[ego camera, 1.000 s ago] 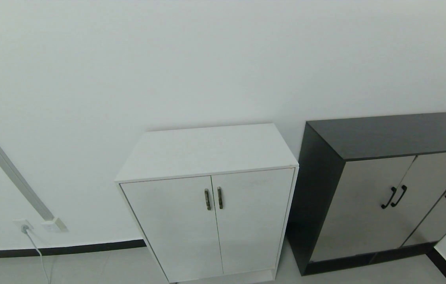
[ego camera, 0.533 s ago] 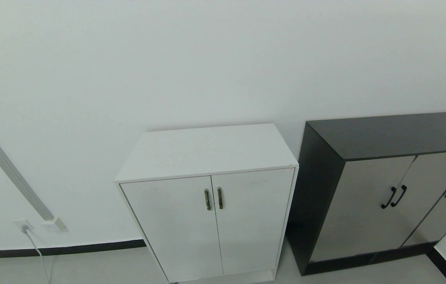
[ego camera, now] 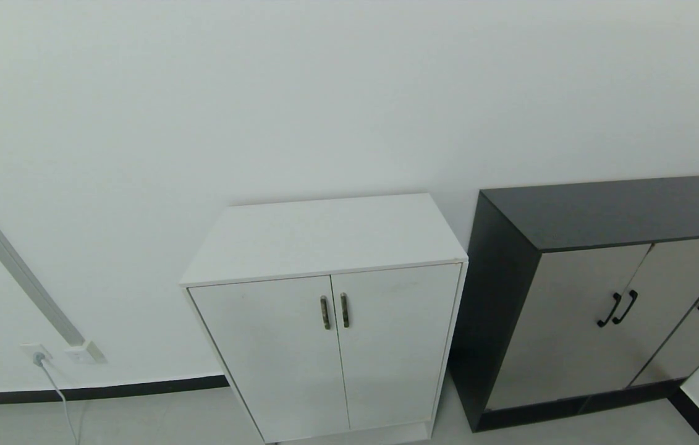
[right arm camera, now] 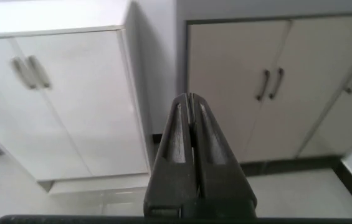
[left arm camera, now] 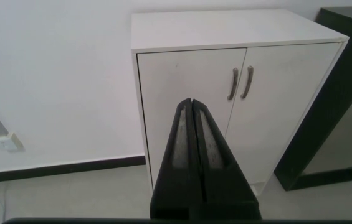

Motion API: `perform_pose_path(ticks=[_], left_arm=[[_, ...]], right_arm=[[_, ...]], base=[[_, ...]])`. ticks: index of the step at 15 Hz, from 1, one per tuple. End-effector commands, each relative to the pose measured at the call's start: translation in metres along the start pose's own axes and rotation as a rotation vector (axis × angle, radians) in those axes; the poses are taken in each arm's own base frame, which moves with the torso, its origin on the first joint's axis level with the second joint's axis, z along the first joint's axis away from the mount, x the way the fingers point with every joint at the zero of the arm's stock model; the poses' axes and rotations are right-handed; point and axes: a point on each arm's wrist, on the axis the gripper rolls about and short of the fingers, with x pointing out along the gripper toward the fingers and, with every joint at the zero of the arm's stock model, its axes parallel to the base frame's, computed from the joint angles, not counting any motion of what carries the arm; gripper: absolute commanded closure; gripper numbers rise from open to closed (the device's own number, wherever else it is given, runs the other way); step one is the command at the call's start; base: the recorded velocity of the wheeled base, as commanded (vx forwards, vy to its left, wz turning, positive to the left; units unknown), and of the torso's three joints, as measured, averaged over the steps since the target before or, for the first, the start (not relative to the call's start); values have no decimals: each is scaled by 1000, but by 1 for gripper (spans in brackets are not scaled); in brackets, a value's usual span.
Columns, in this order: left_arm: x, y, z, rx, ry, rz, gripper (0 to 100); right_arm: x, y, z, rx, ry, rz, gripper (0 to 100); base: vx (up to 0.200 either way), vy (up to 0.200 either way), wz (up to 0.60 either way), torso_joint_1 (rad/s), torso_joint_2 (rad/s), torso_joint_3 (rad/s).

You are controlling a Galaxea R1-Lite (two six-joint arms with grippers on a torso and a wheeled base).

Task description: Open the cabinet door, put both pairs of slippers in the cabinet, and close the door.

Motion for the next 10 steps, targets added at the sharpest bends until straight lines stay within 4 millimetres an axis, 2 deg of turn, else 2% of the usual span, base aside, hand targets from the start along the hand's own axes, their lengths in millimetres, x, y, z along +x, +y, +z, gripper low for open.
perform_pose_path(ticks=[1, 10], left_arm=[[0, 0, 0, -1, 0, 0, 100], [0, 0, 0, 2, 0, 0, 100]], right_arm=[[0, 0, -1, 4, -4, 1, 100], [0, 0, -1, 24, -5, -1, 100]], base=[[0, 0, 0, 0, 0, 0], [0, 0, 0, 0, 0, 0]])
